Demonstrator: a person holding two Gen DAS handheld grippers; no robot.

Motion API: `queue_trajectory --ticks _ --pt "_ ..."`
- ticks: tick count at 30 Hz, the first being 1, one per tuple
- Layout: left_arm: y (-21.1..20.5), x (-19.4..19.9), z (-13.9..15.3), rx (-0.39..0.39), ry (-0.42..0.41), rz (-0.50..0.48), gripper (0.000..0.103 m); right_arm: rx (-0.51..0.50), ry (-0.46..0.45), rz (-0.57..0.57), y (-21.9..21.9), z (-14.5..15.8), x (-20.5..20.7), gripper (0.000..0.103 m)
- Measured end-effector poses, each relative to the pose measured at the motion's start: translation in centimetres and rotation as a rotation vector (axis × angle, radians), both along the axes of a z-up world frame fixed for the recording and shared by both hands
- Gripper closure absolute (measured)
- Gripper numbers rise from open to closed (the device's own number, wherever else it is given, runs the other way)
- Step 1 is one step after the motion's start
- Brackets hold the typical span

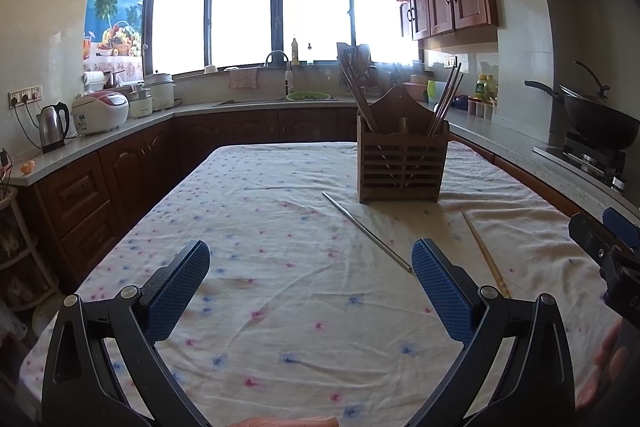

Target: Organize utensils

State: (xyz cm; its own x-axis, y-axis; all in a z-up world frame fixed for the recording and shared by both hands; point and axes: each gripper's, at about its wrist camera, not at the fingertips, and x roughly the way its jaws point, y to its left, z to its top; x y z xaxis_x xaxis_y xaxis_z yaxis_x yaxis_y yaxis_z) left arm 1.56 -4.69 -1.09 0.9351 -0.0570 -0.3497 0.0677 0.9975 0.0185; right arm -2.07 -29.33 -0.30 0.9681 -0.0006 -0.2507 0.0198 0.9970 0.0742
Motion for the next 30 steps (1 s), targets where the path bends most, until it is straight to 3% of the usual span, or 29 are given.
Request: queue_trajectory --ticks 30 --pt "-0.45 0.21 -0.18 0.007 0.006 -0.016 0.000 0.005 -0.002 0.006 0.12 0.23 0.08 0.000"
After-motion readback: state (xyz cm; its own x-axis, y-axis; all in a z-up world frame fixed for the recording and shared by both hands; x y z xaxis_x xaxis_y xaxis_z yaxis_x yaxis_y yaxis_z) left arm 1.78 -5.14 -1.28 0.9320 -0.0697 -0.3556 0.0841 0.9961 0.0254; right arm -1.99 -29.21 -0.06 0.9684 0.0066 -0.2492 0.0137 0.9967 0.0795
